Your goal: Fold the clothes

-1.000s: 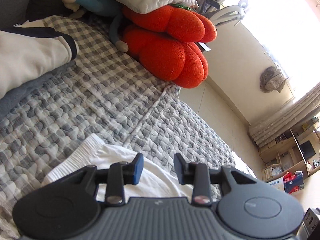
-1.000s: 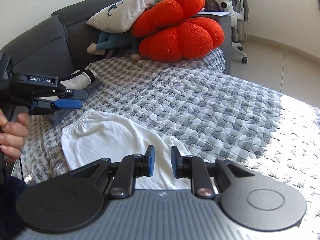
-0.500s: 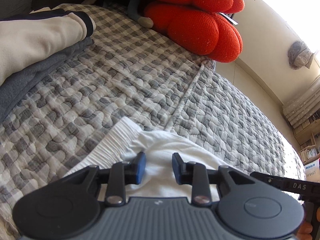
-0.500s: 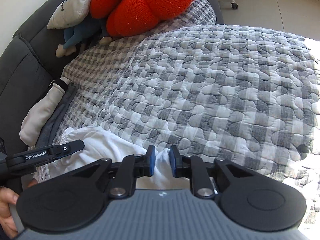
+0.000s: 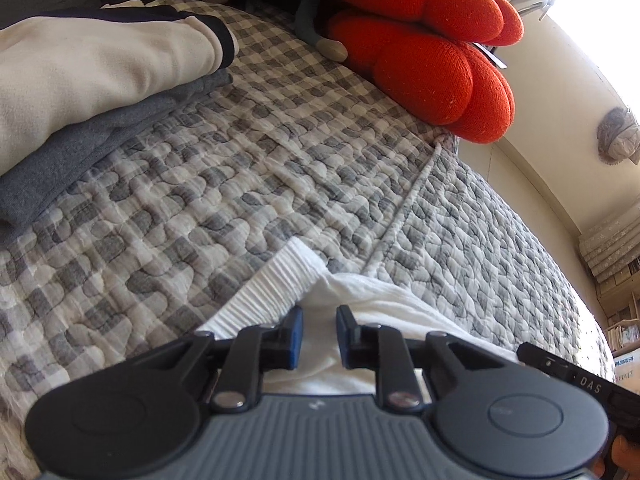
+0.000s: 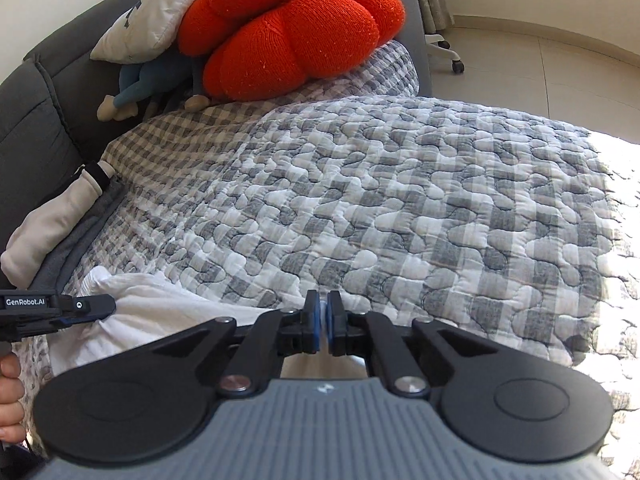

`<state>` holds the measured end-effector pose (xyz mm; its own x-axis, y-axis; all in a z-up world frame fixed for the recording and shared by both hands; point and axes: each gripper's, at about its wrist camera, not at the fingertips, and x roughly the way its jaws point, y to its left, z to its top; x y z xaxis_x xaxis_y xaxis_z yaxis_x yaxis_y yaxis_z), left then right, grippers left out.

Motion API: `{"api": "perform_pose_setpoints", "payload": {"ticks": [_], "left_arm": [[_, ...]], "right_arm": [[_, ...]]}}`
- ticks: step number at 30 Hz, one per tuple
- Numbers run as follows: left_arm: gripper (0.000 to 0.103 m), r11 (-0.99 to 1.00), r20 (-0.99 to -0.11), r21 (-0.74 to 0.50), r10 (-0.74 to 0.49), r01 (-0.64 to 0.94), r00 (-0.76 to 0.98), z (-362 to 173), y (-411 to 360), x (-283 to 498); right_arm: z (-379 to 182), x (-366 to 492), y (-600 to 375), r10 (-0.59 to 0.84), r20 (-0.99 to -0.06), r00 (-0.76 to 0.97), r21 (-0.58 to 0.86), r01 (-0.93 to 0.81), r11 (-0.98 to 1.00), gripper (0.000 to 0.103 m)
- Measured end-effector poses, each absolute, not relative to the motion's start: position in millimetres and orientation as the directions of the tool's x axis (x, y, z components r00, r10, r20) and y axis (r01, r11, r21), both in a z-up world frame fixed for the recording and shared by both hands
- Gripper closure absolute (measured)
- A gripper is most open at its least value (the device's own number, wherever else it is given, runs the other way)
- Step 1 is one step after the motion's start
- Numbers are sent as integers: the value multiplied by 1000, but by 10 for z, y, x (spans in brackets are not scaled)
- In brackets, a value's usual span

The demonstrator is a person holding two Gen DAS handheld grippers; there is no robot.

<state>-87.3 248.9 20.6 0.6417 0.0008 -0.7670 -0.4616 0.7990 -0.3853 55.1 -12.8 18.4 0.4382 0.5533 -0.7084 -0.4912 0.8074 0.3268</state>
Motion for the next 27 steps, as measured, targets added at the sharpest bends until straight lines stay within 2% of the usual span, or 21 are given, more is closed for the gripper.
{"api": "perform_pose_setpoints", "payload": {"ticks": [9,12,18,23,27], "left_arm": [[82,804,-753,-376,25,-461,658,271,2491,-873],[77,802,-744,-385,24,-458,668,287,2469,-884],[69,882,-683,-280,95,-380,725,470,2184,-959],[67,945,-665,-272,-46,-184,745,476,1765,-996],[62,974,-661,-215,-90,-74,745,415,1397,-1025]], "right_arm": [[426,461,-468,504,-664,553,241,-479,844,98],[578,409,-728,475,-654,589,228,-445,866,92],[782,163,-1485,392,-629,671,212,-338,917,89],[824,-180,-2121,338,-637,693,166,-305,938,89],[777,-441,-2692,233,-649,725,124,-202,972,84]]}}
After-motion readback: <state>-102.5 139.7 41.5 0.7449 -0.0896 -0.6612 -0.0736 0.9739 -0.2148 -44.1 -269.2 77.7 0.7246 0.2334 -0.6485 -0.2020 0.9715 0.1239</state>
